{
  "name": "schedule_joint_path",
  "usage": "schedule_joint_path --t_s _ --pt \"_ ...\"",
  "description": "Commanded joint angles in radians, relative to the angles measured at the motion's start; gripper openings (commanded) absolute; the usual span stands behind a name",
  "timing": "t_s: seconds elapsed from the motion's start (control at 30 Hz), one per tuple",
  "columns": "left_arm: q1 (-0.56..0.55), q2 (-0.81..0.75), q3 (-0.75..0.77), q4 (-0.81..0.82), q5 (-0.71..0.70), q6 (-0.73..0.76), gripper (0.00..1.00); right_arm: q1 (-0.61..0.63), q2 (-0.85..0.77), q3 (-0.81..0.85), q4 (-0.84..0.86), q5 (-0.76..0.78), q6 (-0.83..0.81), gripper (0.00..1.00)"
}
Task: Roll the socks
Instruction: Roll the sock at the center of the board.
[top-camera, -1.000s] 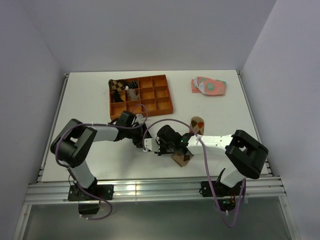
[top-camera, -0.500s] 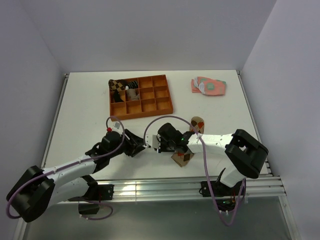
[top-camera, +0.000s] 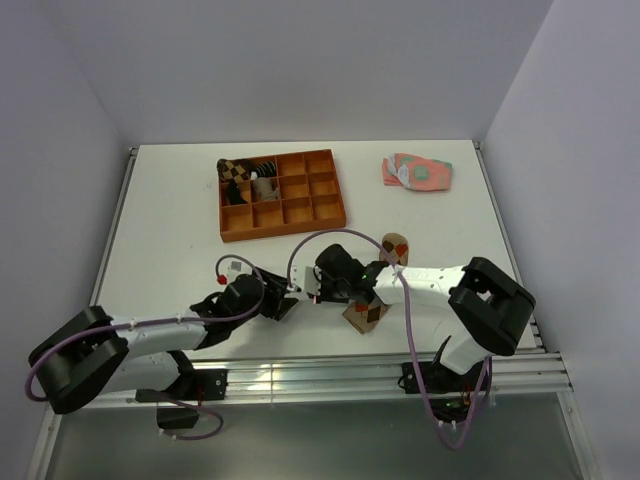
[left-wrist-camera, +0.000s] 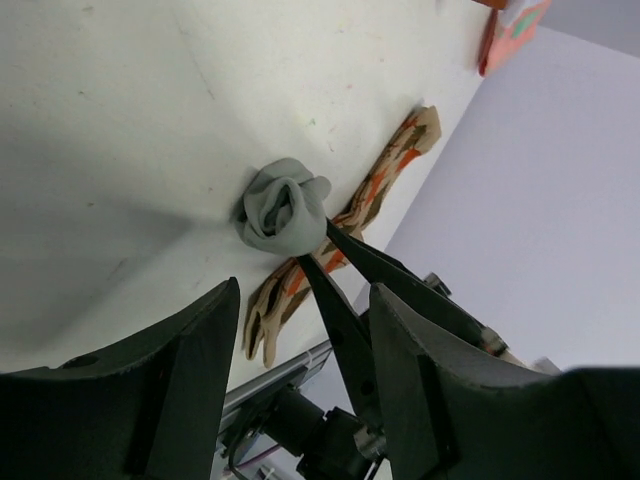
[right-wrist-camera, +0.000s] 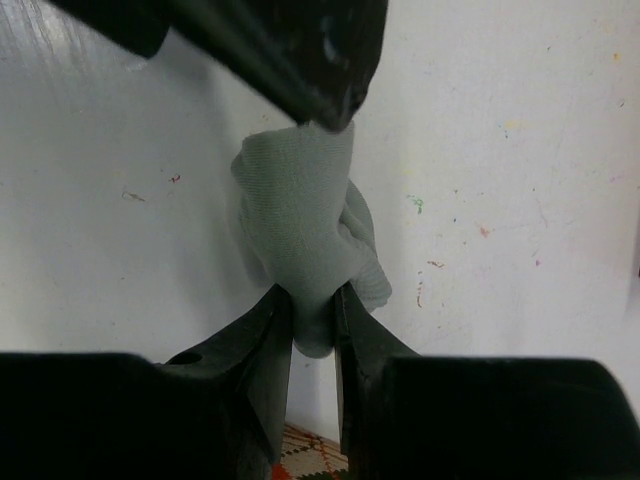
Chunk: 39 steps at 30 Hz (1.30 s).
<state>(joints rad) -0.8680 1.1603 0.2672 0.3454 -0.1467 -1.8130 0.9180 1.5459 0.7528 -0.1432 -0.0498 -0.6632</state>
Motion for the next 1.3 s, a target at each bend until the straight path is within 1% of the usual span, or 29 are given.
schedule_joint_path --t_s 0.0,0.17,0.23,0.4,0.73,0.93,1.0,1.13,1.27 --pt "-0.025 0.076 0.047 0.113 -0.047 -0.078 0.6 -0.002 0.036 0.019 -0.039 -0.012 0.01 0.0" --pt "-0.049 0.22 0.101 0.201 -0.028 -0.101 0.59 -0.004 0.046 0.028 -0.045 -0.012 0.016 0.0" --pt "-0.06 0.248 0.113 0.228 -0.025 -0.111 0.59 -0.002 0.054 0.033 -0.052 -0.012 0.016 0.0" --pt "-0.069 0.318 0.153 0.234 -0.025 -0.115 0.59 -0.002 0.049 0.033 -0.064 -0.027 0.019 0.0" --pt "-0.071 0.464 0.171 0.297 -0.011 -0.141 0.55 -0.004 0.045 0.051 -0.101 -0.058 0.03 0.0" --pt "-0.074 0.512 0.182 0.32 0.013 -0.143 0.52 -0.005 0.036 0.066 -0.118 -0.067 0.04 0.0" --pt "-0.074 0.515 0.181 0.331 0.033 -0.138 0.52 -0.007 0.034 0.075 -0.113 -0.041 0.051 0.0" --pt "-0.074 0.496 0.204 0.276 0.058 -0.114 0.54 -0.013 0.042 0.083 -0.096 -0.004 0.057 0.0" --pt "-0.074 0.515 0.208 0.293 0.081 -0.106 0.56 -0.013 0.057 0.092 -0.091 0.004 0.063 0.0"
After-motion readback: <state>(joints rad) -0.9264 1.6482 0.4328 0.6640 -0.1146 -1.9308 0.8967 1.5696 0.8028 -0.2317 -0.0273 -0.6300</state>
